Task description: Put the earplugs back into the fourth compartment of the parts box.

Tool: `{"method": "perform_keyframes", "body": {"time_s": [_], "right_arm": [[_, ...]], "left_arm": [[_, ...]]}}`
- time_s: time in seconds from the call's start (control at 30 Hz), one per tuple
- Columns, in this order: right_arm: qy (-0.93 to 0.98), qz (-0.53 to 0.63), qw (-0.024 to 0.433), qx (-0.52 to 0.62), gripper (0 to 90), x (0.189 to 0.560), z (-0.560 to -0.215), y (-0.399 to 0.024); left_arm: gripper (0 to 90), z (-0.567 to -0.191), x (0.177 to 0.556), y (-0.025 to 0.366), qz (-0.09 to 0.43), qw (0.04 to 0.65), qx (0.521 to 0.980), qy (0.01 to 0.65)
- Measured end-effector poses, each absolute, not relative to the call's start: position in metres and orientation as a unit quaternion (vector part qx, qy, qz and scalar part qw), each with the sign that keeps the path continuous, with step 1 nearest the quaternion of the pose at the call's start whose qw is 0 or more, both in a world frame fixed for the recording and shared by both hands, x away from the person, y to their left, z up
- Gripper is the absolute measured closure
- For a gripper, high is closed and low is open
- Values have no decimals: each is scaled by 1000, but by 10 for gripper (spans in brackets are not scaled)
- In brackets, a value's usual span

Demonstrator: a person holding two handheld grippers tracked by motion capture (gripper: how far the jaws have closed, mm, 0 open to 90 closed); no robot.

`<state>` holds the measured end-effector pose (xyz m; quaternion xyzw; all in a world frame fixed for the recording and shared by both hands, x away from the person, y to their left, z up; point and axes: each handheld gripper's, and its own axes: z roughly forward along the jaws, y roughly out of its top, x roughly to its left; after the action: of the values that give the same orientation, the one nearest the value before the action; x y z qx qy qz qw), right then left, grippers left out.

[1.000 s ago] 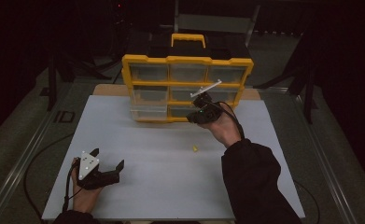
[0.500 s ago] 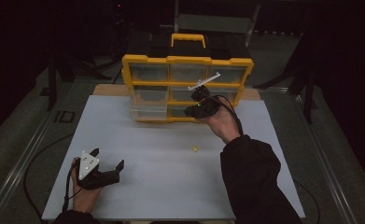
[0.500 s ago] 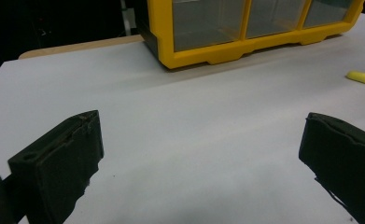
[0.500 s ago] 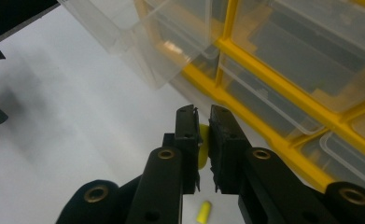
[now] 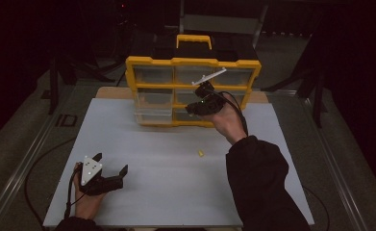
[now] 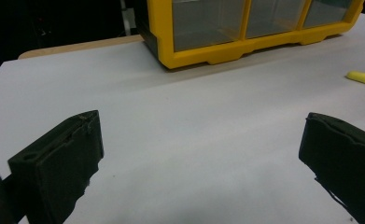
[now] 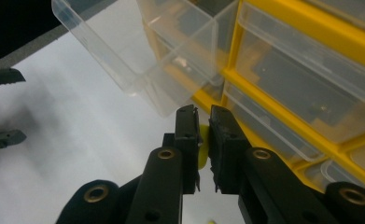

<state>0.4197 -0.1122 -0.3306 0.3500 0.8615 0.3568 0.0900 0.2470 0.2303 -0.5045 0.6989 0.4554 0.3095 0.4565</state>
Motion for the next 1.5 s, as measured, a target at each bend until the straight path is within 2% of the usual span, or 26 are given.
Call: {"method": "perform_keyframes", "body": {"time_s": [0.9, 1.5], "right_arm": [[855, 387, 105, 330, 821, 427, -307, -86], [849, 405, 115, 320, 818, 428, -304, -63]], "left_arm": [[6, -504, 246, 231, 311, 462, 697, 452], [6, -503, 246, 231, 310, 462, 698, 451]]}}
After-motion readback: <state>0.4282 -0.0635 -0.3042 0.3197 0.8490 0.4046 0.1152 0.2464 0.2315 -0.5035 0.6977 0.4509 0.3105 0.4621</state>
